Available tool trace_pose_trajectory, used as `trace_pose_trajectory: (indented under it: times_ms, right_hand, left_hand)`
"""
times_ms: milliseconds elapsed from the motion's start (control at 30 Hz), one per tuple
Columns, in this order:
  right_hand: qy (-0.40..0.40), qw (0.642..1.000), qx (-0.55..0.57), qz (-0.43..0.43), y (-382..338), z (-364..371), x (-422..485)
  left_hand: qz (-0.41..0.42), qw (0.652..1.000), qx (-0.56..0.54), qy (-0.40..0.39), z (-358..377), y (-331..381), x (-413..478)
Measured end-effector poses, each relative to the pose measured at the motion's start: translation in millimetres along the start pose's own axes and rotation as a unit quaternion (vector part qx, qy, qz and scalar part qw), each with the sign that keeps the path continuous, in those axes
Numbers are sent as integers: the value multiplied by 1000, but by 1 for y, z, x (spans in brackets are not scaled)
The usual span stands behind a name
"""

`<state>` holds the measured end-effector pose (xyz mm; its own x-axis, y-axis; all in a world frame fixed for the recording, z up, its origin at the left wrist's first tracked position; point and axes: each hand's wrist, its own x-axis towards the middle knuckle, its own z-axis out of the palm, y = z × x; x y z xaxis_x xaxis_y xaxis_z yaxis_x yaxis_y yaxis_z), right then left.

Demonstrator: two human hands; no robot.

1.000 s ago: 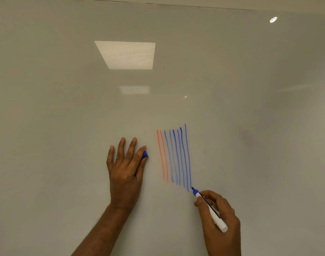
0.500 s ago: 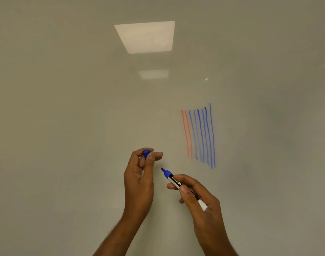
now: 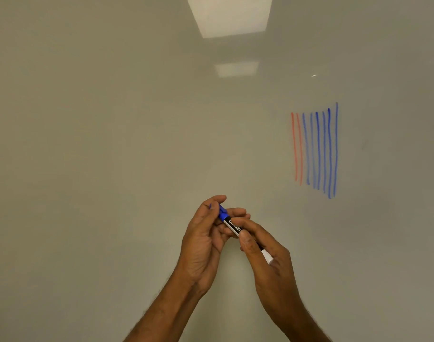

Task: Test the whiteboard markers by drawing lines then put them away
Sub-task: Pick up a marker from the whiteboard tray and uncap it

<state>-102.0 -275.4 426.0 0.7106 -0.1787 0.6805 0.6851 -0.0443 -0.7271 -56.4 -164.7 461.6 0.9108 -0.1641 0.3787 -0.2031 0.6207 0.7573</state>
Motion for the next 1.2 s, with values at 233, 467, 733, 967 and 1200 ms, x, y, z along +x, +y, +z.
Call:
trace_pose_trajectory:
  times_ms: [233, 467, 733, 967, 1200]
  right_hand:
    - [11, 1000, 6, 21, 20, 26, -6]
    - [-16, 998, 20, 58, 42, 59, -19]
    - [-80, 984, 5, 157, 85, 90, -57]
    - [-167, 961, -112, 190, 143, 109, -114]
    - [-204, 922, -208, 253, 215, 135, -165]
  left_hand:
    - [3, 998, -12, 55, -28, -8, -9]
    - [2, 995, -13, 99, -68, -10, -23]
    - [-69, 981, 25, 179, -151, -28, -59]
    - [-108, 956, 147, 231, -238, -58, -100]
    - [-180, 929, 209, 248, -324, -88, -127]
